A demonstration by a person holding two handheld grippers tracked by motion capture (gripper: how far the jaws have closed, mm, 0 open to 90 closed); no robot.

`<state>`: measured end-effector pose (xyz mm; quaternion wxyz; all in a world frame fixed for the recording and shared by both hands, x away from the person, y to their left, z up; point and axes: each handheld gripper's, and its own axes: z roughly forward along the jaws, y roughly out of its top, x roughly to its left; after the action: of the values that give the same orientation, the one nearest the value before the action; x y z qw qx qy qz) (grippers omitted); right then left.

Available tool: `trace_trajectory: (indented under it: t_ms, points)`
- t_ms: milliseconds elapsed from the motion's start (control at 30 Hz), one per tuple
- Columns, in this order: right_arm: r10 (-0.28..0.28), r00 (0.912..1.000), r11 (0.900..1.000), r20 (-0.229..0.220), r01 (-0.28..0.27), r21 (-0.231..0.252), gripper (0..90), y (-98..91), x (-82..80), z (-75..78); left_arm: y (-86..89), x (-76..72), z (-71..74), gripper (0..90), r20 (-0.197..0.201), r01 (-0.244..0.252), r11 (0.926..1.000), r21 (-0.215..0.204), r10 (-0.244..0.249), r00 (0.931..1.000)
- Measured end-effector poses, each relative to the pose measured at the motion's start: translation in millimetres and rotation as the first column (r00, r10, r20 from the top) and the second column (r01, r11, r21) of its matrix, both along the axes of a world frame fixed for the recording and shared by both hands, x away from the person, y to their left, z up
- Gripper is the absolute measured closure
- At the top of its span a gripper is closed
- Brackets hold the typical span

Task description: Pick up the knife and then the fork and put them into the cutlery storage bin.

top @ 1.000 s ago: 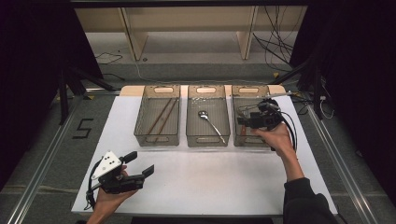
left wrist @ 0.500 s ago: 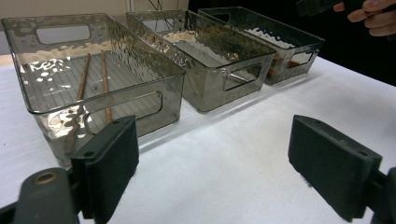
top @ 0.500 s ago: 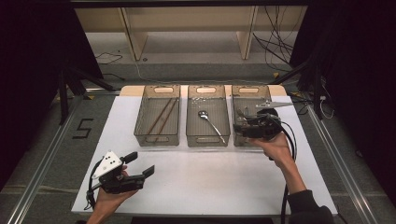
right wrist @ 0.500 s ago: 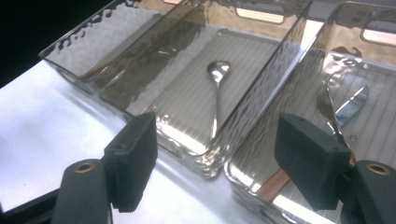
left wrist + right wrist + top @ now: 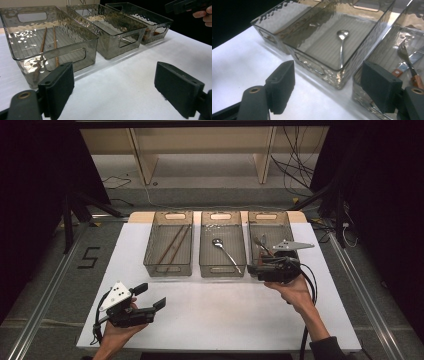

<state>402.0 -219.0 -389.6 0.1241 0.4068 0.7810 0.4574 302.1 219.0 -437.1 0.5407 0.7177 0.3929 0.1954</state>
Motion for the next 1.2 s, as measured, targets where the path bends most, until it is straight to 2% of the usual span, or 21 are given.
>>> trace_trajectory:
  t_ms: [367,833,1133,1200]
  points:
    - [0.023,0.9995,0.9990,0.022,-0.024,0.039,26.1,-0.9,-21.3,-13.2,-0.4,0.2,-0.3,15.9,-0.003,0.005,1.0000,0.004,-0.005,1.0000]
    - [0.021,0.9967,0.9957,0.079,-0.028,0.088,24.1,-6.3,-44.9,-23.8,0.4,0.5,-0.4,15.9,-0.012,0.007,1.0000,-0.006,-0.007,0.9999]
    - [0.034,0.9923,0.9942,0.119,-0.045,0.097,20.8,-7.7,-61.1,-32.7,-0.5,0.8,-0.7,15.9,-0.018,0.013,0.9999,-0.004,-0.013,0.9998]
    - [0.032,0.9928,0.9939,0.115,-0.044,0.101,19.8,-8.2,-63.8,-34.4,-0.3,0.9,-0.7,15.9,-0.020,0.013,0.9999,-0.005,-0.013,0.9997]
